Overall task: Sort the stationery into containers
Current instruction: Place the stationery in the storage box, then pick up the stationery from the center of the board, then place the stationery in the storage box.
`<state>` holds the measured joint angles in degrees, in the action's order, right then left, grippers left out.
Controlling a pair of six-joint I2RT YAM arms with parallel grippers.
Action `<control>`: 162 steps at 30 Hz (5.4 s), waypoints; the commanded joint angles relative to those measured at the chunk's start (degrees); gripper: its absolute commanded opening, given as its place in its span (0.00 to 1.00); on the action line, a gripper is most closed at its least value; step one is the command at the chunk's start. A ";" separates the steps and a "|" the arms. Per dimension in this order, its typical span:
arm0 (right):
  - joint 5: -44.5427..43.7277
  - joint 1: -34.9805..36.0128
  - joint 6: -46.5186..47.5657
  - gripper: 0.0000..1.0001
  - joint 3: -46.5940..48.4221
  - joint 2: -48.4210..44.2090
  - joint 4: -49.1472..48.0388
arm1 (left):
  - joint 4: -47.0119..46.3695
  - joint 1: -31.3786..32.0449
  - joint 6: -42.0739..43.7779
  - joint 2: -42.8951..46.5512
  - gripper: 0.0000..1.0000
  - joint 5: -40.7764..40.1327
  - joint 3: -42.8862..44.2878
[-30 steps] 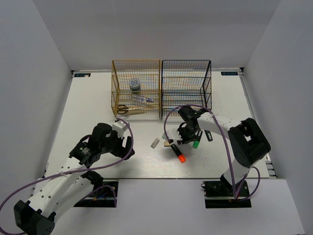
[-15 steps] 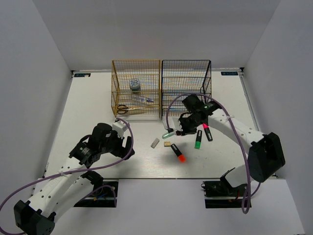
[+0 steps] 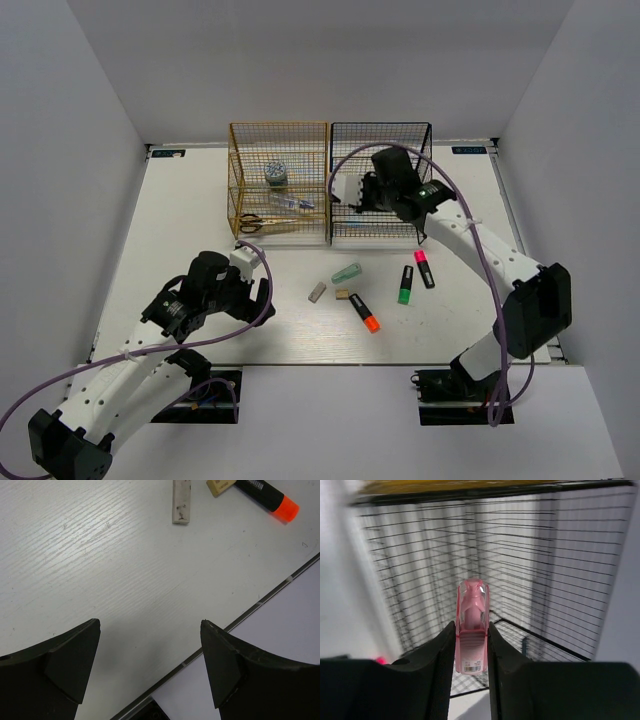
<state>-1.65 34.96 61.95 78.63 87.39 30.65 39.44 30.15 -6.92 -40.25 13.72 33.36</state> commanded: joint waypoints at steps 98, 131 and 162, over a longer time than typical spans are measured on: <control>17.90 6.88 29.98 0.56 -1.30 22.20 17.24 | 0.20 -0.09 0.77 -1.50 0.95 0.52 -0.23; 12.72 11.62 9.07 0.00 -5.16 14.04 10.83 | 0.29 -0.18 0.94 -0.27 0.96 0.44 -0.23; -8.55 -4.28 17.67 0.00 31.32 21.67 -2.88 | 0.20 -0.18 1.03 -0.71 0.96 0.79 -0.23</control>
<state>-13.82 31.66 73.65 107.37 107.46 26.02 40.03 30.15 -6.39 -41.15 14.09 33.34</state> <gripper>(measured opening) 0.305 0.953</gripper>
